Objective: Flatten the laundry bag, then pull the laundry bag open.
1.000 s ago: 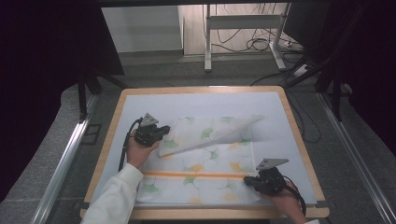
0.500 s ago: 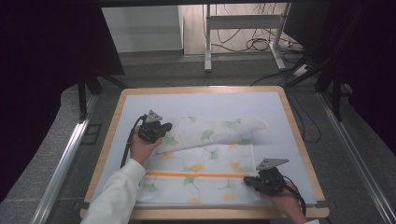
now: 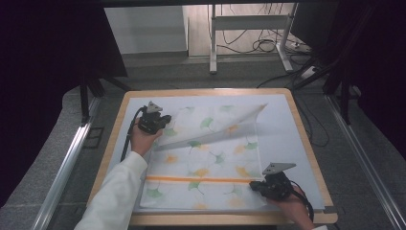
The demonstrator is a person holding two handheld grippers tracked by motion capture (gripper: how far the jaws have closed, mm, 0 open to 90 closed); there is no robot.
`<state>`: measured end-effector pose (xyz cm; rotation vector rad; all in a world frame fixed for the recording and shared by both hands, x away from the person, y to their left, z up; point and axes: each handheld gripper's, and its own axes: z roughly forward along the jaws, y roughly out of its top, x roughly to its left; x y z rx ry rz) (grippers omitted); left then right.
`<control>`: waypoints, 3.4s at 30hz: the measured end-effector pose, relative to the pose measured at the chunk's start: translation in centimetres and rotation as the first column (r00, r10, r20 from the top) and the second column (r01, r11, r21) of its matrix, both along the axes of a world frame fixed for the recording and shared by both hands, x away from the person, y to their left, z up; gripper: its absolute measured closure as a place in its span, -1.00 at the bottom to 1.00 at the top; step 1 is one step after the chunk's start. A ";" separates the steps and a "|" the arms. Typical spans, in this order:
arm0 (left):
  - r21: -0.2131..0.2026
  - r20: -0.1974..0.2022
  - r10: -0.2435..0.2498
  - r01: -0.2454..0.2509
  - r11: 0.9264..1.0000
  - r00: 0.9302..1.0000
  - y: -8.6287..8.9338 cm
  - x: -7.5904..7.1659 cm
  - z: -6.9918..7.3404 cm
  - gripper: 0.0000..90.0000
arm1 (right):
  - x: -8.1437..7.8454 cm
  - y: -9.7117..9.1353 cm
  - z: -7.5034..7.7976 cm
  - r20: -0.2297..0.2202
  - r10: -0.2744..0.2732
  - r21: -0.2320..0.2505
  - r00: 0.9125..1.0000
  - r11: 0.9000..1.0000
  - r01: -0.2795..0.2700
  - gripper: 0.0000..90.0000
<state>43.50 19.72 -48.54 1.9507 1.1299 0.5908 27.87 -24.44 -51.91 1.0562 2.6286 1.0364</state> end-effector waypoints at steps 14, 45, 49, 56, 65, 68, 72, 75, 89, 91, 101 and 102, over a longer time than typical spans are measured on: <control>-0.044 0.069 0.040 -0.037 0.998 0.997 2.2 0.0 2.7 0.12 | 0.0 0.0 0.0 -0.003 -0.006 0.005 1.000 1.000 0.006 0.89; -0.013 -0.064 -0.228 0.228 0.974 0.972 -3.9 -11.8 -1.6 -0.12 | 0.1 0.2 0.2 -0.003 0.010 -0.023 1.000 1.000 -0.010 0.87; -0.008 -0.068 -0.257 0.257 0.966 0.964 -4.8 -12.8 -1.6 -0.13 | 0.0 0.1 0.5 -0.002 0.003 -0.013 1.000 1.000 -0.003 0.85; 0.008 -0.070 -0.285 0.286 0.958 0.956 -5.8 -13.7 -1.5 -0.14 | -0.2 -0.7 1.6 0.038 -0.033 0.032 0.999 0.999 0.032 0.86; 0.014 -0.069 -0.332 0.334 0.943 0.941 -7.3 -15.1 -1.0 -0.12 | 0.1 -1.5 1.8 0.053 -0.072 0.043 0.996 0.997 0.069 0.98; 0.018 -0.067 -0.344 0.346 0.938 0.937 -7.7 -15.3 -0.9 -0.13 | 0.1 -1.7 1.9 0.061 -0.079 0.047 0.995 0.996 0.077 0.98; 0.025 -0.063 -0.354 0.356 0.934 0.933 -8.4 -15.7 -0.7 -0.14 | 0.2 -1.9 2.1 0.074 -0.093 0.053 0.993 0.995 0.089 0.98; 0.028 -0.070 -0.364 0.367 0.930 0.929 -9.1 -15.7 -0.8 -0.15 | 0.3 -2.3 2.2 0.079 -0.111 0.057 0.991 0.993 0.107 0.98; 0.013 -0.087 -0.433 0.435 0.900 0.897 -12.4 -15.2 -0.8 -0.11 | 1.2 -2.8 2.3 0.088 -0.145 0.063 0.986 0.988 0.139 0.98; 0.014 -0.089 -0.438 0.441 0.897 0.894 -12.9 -15.2 -0.9 -0.11 | 1.6 -2.9 2.2 0.086 -0.149 0.066 0.985 0.987 0.144 0.98; 0.024 -0.120 -0.464 0.470 0.882 0.878 -15.3 -15.0 -1.5 -0.11 | 2.8 -3.0 1.6 0.073 -0.147 0.051 0.986 0.988 0.143 0.98; 0.019 -0.119 -0.467 0.472 0.881 0.876 -15.6 -15.0 -1.5 -0.11 | 3.0 -3.0 1.5 0.071 -0.148 0.048 0.986 0.988 0.145 0.98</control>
